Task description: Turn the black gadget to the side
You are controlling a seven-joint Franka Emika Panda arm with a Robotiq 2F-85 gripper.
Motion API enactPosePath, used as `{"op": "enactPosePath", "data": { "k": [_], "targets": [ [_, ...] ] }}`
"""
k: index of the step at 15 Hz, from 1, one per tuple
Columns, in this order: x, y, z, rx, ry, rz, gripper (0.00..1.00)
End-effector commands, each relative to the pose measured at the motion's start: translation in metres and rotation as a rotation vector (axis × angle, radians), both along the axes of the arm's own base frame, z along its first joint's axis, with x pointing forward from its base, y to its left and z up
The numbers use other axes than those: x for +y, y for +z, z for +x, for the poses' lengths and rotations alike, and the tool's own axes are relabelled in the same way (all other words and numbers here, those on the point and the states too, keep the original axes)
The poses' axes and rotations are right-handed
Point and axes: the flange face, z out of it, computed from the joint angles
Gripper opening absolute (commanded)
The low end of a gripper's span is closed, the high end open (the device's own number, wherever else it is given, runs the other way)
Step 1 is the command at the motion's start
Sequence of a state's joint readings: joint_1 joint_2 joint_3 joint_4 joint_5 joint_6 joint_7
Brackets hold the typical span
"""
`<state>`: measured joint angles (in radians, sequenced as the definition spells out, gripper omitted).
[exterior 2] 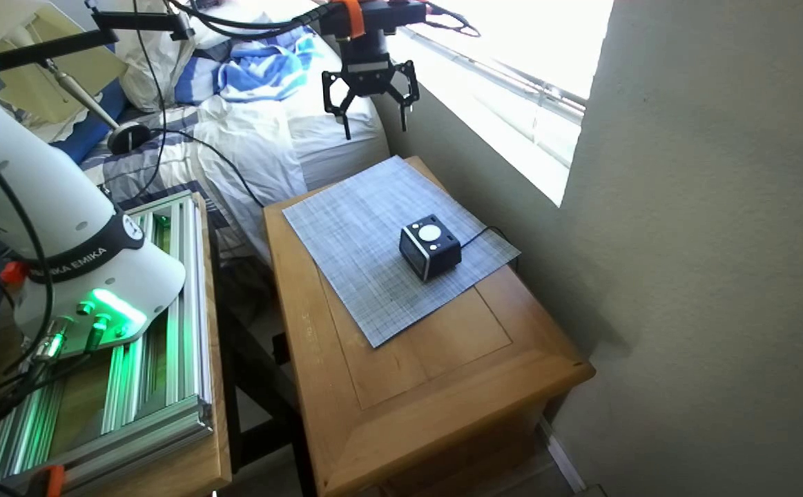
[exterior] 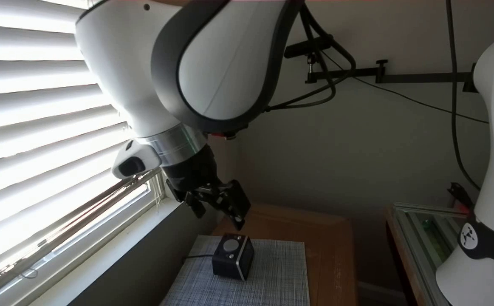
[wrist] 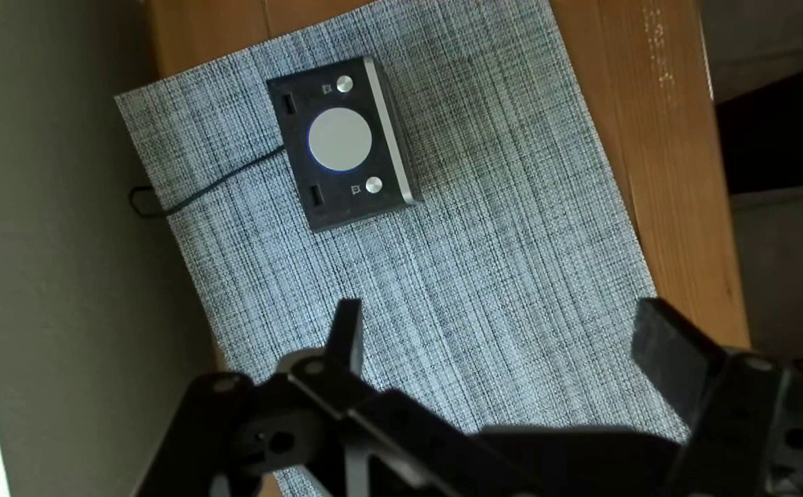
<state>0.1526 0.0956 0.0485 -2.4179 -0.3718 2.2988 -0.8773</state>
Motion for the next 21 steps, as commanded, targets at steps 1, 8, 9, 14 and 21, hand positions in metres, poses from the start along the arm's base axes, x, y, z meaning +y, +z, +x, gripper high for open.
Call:
{"op": "enactPosePath", "data": {
  "k": [1, 8, 9, 14, 21],
  "targets": [
    [-0.008, -0.017, 0.003, 0.009, -0.057, -0.031, 1.0],
    [-0.023, -0.062, 0.003, -0.027, -0.109, -0.135, 1.0],
    [-0.024, -0.068, 0.002, -0.034, -0.094, -0.162, 1.0],
    [-0.023, -0.092, -0.001, -0.04, -0.046, -0.237, 1.0],
    [-0.013, -0.125, 0.005, -0.027, 0.087, -0.226, 1.0]
  ]
}}
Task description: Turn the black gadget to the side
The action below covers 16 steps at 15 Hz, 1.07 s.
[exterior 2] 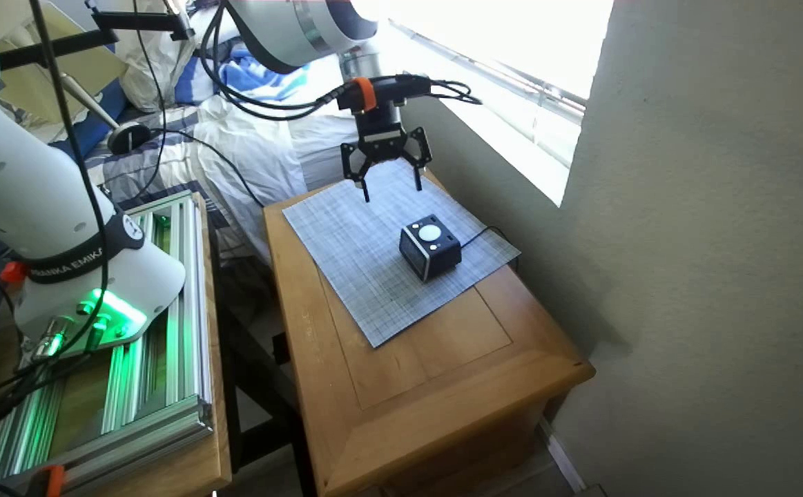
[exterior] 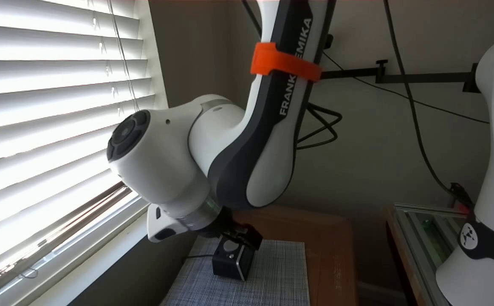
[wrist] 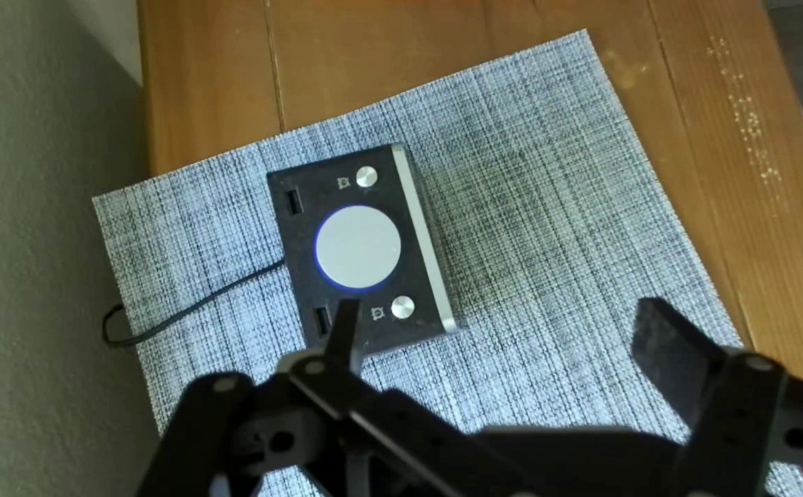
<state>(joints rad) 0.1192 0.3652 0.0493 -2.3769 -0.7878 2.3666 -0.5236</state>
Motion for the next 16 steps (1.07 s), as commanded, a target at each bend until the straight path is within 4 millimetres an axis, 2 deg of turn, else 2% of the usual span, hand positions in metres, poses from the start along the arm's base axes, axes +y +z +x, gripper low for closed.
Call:
{"op": "enactPosePath", "data": {
  "k": [1, 3, 4, 10, 16],
  "targets": [
    [0.004, -0.021, 0.012, -0.007, 0.084, -0.001, 1.0],
    [0.007, -0.028, 0.017, -0.009, 0.105, 0.027, 1.0],
    [0.006, -0.017, 0.006, -0.001, 0.068, 0.01, 1.0],
    [0.009, -0.026, 0.012, 0.0, 0.077, 0.022, 1.0],
    [0.004, -0.043, 0.013, 0.001, 0.113, 0.01, 1.0]
  ]
}}
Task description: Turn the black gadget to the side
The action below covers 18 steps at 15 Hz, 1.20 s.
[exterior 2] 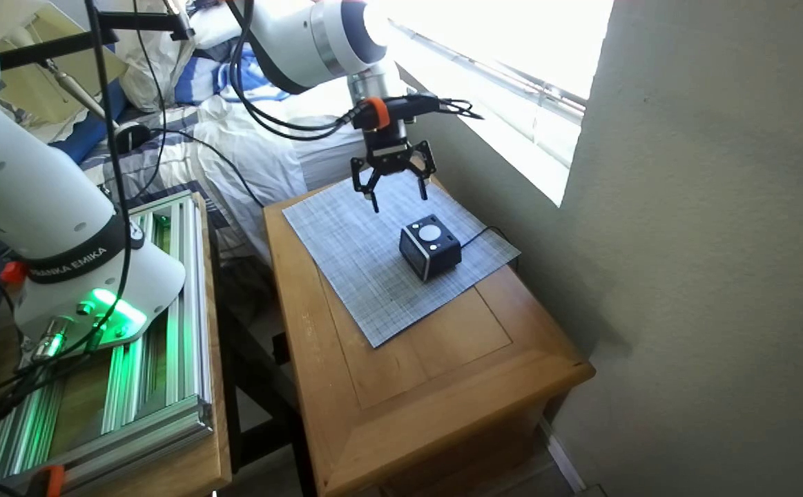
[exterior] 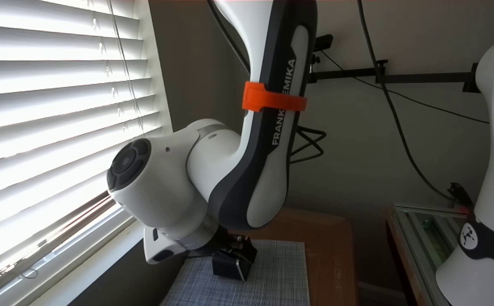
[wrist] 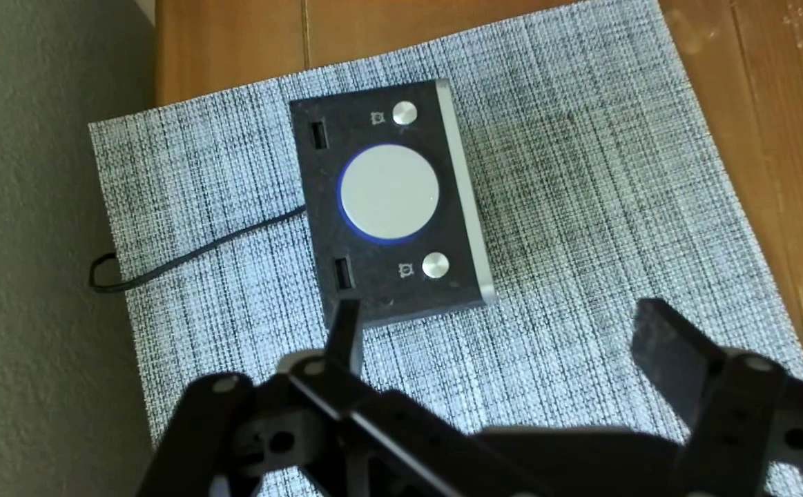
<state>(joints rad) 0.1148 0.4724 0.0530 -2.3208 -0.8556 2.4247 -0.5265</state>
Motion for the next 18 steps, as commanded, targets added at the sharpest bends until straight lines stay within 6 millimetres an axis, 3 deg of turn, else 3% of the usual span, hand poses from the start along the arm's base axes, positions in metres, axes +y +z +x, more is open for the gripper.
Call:
{"op": "enactPosePath", "data": {
  "k": [1, 18],
  "targets": [
    [-0.004, -0.012, 0.005, -0.007, 0.046, -0.004, 1.0],
    [-0.021, -0.035, 0.017, 0.018, 0.191, 0.04, 1.0]
  ]
}}
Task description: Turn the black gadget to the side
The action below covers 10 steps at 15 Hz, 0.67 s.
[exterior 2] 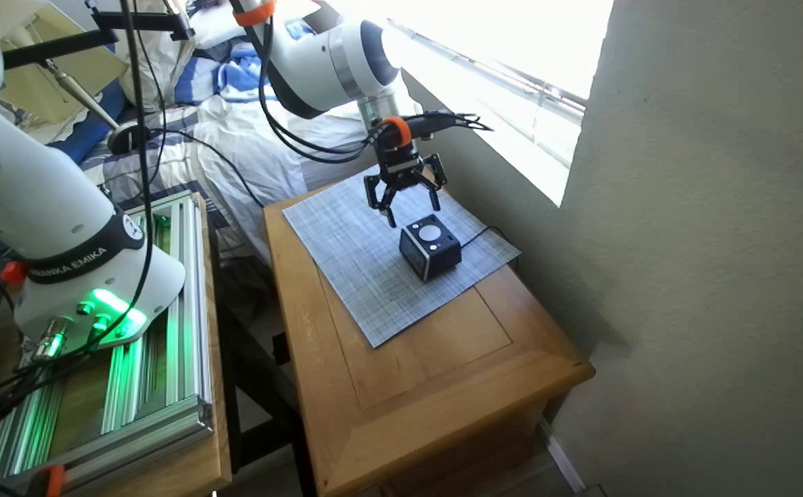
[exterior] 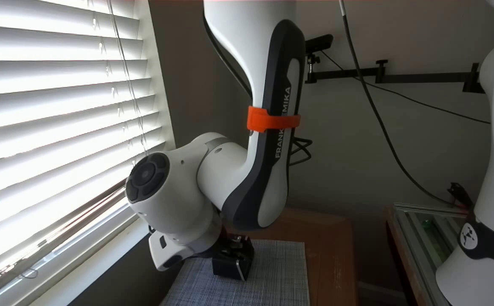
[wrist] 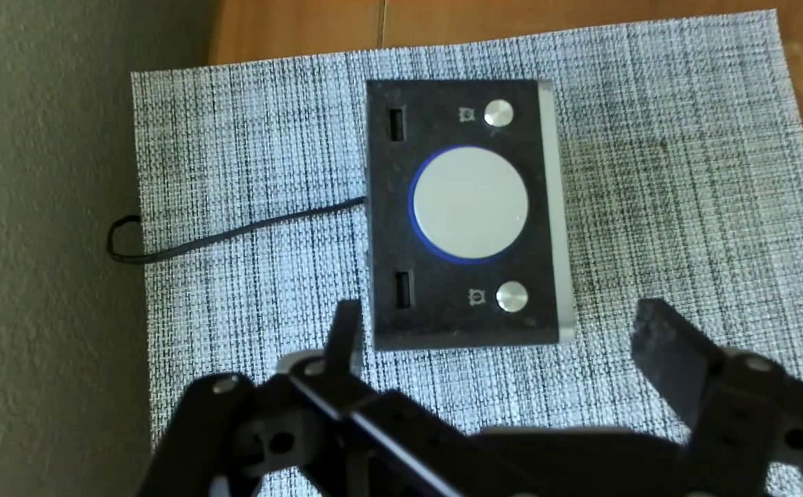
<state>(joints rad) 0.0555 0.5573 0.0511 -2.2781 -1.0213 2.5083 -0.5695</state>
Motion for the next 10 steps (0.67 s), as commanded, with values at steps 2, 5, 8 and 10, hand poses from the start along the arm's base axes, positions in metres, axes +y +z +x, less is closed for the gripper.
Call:
{"op": "enactPosePath", "data": {
  "k": [2, 5, 8, 10],
  "targets": [
    [-0.0033, -0.0104, 0.0095, 0.011, 0.056, 0.03, 1.0],
    [-0.003, -0.012, 0.0112, 0.016, 0.074, 0.044, 1.0],
    [-0.0037, -0.0155, 0.0117, 0.024, 0.085, 0.05, 1.0],
    [-0.0051, -0.0176, 0.0126, 0.029, 0.089, 0.044, 1.0]
  ]
}}
